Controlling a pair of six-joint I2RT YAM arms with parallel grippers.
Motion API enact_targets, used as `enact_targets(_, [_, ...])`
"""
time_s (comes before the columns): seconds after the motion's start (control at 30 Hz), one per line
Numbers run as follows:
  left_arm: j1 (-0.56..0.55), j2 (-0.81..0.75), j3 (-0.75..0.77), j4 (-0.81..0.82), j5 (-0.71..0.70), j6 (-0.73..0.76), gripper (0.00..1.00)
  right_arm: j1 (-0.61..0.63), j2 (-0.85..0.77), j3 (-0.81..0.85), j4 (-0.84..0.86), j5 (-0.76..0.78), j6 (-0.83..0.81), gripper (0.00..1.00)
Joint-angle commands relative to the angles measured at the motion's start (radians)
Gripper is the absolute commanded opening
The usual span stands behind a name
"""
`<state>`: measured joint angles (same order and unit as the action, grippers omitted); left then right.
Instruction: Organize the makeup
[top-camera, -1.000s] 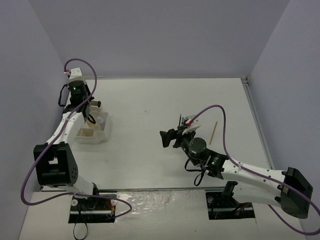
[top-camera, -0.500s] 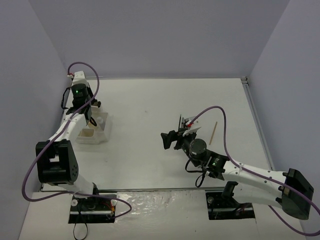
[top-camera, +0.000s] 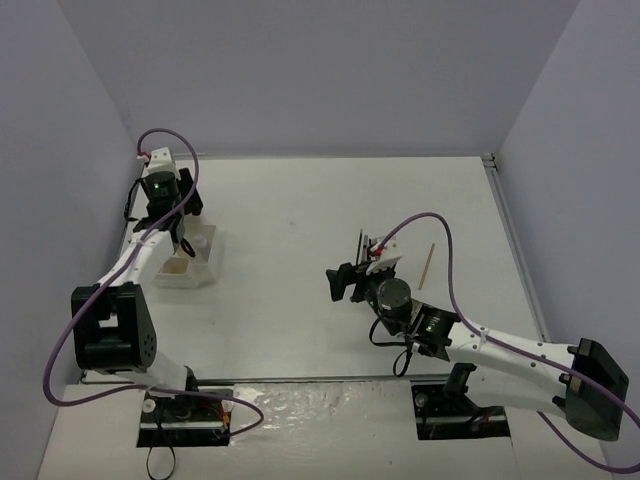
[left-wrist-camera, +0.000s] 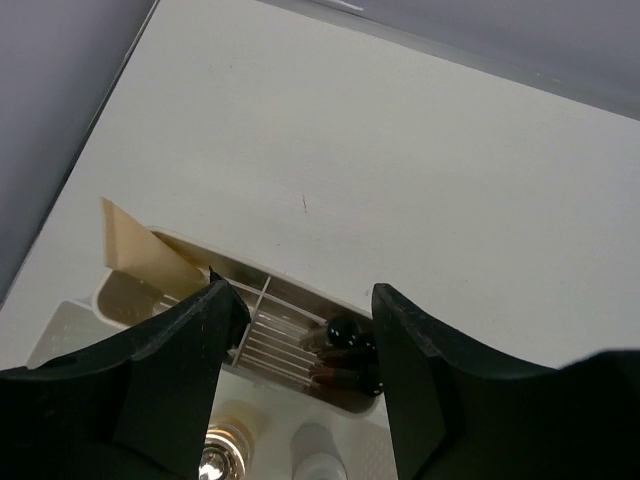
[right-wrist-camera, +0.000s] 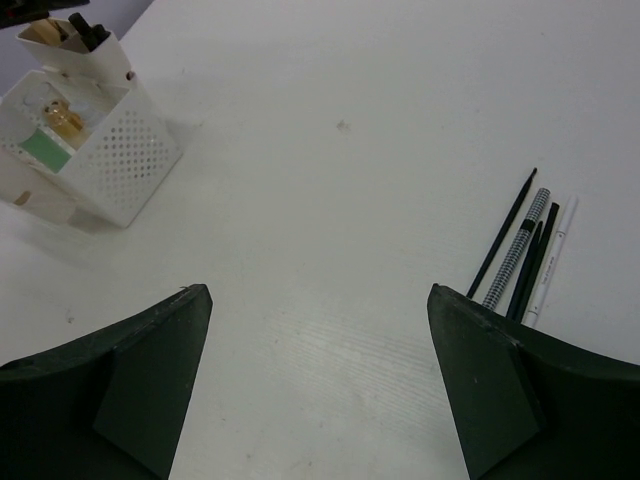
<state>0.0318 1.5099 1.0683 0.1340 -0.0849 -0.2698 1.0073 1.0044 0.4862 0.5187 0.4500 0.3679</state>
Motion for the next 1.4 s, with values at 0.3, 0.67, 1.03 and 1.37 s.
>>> enact_targets(0.3, [-0.021,-0.417,0.213,-0.578,0.158,-0.110,0.89,-0.038,0.182,0.175,-0.317,0.140,0.304,0.67])
enact_targets(0.67, [-0.190,-0.722,-0.132,-0.689,0.378,-0.079,0.94,-0.176,0.425,0.264,-0.331,-0.017,0.379,0.45])
enact_targets(1.03, [-0.230,-0.802,-0.261,-0.656,0.365,-0.068,0.94,-0.295,0.689,0.465,-0.330,-0.038,0.346,0.35])
enact_targets(1.37, [-0.230,-0.821,-0.259,-0.670,0.341,-0.057,0.94,-0.370,0.787,0.530,-0.329,-0.073,0.342,0.31])
